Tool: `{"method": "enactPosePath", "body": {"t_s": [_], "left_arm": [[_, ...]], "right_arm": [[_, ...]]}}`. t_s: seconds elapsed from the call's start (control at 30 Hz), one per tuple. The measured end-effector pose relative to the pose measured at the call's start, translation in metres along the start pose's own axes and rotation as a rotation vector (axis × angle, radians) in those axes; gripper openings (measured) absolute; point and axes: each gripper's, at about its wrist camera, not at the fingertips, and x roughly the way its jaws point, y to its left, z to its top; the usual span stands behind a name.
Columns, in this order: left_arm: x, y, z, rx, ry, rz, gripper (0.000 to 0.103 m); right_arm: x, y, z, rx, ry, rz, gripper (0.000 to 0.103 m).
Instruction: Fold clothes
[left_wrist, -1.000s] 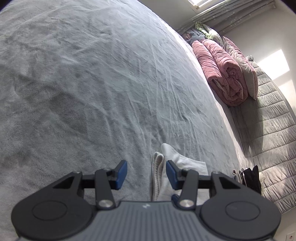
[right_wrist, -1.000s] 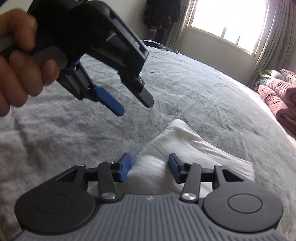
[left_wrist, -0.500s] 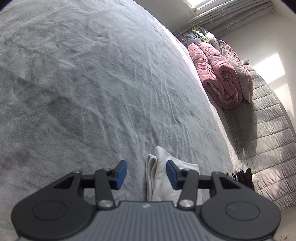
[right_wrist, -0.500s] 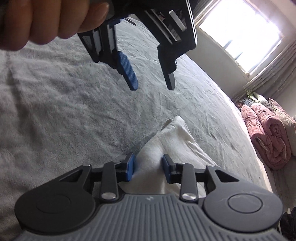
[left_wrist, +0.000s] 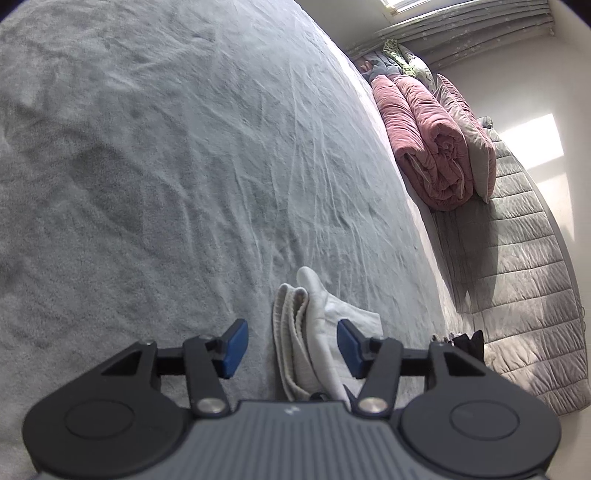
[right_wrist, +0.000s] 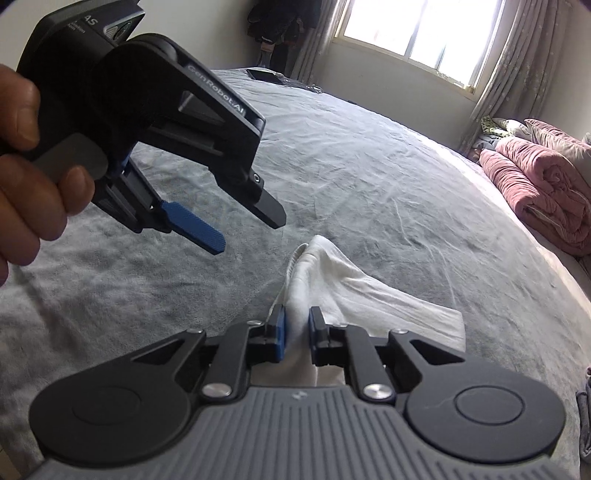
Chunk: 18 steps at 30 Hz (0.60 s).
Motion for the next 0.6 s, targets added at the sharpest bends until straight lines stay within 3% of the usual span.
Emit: {"method": "enactPosePath", "body": {"t_s": [0.23, 0.6], "left_arm": [[0.013, -0.005, -0.011, -0.014, 0.029, -0.05, 0.061], [0.034, -0.004, -0.025, -0.029, 0.086, -0.059, 0.068]], "right_arm": [[-0.005, -0.006, -0.001, 0.061, -0.032, -0.002, 0.013], [-0.01, -0.02, 0.002, 0.116, -0.051, 0.039, 0.013]]}}
